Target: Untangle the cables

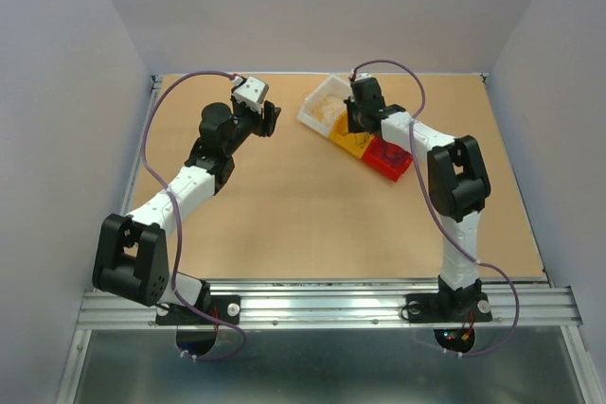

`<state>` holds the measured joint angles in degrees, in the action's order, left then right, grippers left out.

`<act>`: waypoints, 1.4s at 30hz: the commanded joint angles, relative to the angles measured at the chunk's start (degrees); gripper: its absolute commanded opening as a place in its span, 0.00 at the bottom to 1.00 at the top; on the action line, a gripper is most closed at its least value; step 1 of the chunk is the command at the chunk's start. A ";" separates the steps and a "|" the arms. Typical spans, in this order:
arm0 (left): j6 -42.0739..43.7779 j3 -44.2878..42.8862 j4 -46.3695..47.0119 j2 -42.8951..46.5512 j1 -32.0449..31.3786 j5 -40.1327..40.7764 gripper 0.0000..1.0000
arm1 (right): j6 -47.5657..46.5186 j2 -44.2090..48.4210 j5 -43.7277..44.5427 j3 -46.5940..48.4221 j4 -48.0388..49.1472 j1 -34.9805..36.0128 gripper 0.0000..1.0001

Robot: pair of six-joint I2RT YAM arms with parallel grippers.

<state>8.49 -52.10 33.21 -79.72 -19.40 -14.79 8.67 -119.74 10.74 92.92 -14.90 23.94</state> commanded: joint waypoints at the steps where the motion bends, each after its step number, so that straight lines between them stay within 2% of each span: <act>1: -0.05 -0.11 3.09 0.62 -0.11 -0.51 0.62 | 2.76 -0.65 0.07 0.58 1.71 -2.50 0.00; 3: 0.03 -0.02 3.09 0.71 -0.11 -0.51 0.62 | 2.85 -2.15 0.07 1.73 1.36 -2.67 0.02; 4: 0.12 0.06 3.09 0.80 -0.11 -0.51 0.62 | 3.02 -3.12 0.24 2.78 1.36 -2.67 0.07; 6: 0.56 0.24 3.00 1.06 -0.11 -0.42 0.62 | 3.28 -3.04 0.86 3.05 1.45 -2.67 0.29; 8: 0.56 0.33 3.00 1.50 -0.11 -0.16 0.63 | 3.29 -1.29 1.03 2.70 1.54 -2.67 0.39; 10: 1.00 0.50 3.09 2.03 -0.11 1.24 0.63 | 3.11 0.47 1.56 2.61 1.54 -2.67 0.43; 12: 1.79 0.42 2.74 2.82 -0.11 3.09 0.63 | 3.11 4.06 3.05 0.60 2.50 -2.67 0.60; 14: 2.31 0.50 2.04 4.39 -0.11 6.86 0.70 | 2.76 8.01 3.15 -3.60 5.21 -2.59 0.73; 15: 2.49 0.68 2.03 5.10 -0.11 8.18 0.89 | 2.67 12.47 2.88 -9.28 9.14 -2.59 0.83; 16: 2.49 1.20 1.95 5.80 -0.11 10.80 0.97 | 2.50 15.30 2.36 -12.12 11.27 -2.59 0.86; 18: 2.84 2.17 2.12 8.35 0.15 11.80 0.99 | 1.97 23.01 1.04 -20.36 16.97 -2.50 0.97; 24: 0.74 7.53 2.56 17.22 0.59 11.27 0.99 | 2.14 39.04 -3.45 -36.04 22.53 -2.32 1.00; 26: 0.30 10.95 2.21 20.64 0.68 13.02 0.99 | 3.37 46.77 -3.62 -43.86 25.86 -2.32 1.00; 27: -0.22 12.36 2.21 22.14 0.68 14.25 0.99 | 4.16 49.32 -3.36 -46.84 27.19 -2.32 1.00; 28: -1.45 15.24 2.21 23.81 0.76 19.39 0.99 | 4.69 55.61 -3.36 -49.48 28.33 -2.32 1.00; 32: -3.82 25.27 6.67 37.40 2.78 27.42 0.99 | 6.27 69.86 -0.91 -64.32 33.34 -2.32 1.00; 36: -3.40 34.41 8.54 49.47 3.66 23.76 0.99 | 9.25 78.77 -1.07 -71.80 34.49 -2.24 1.00; 38: -1.82 38.81 8.88 55.08 3.58 18.08 0.99 | 9.96 81.15 -1.60 -74.19 35.37 -2.32 1.00; 40: 0.11 41.72 8.80 59.04 3.67 13.06 0.98 | 10.84 83.09 -1.87 -76.40 36.08 -2.32 1.00; 42: 0.83 42.69 8.80 60.82 3.66 11.63 0.98 | 11.02 83.53 -1.60 -77.10 36.60 -2.32 1.00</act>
<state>6.87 -11.55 38.06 -22.09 -15.86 3.51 17.85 -37.32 9.02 18.17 16.21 21.19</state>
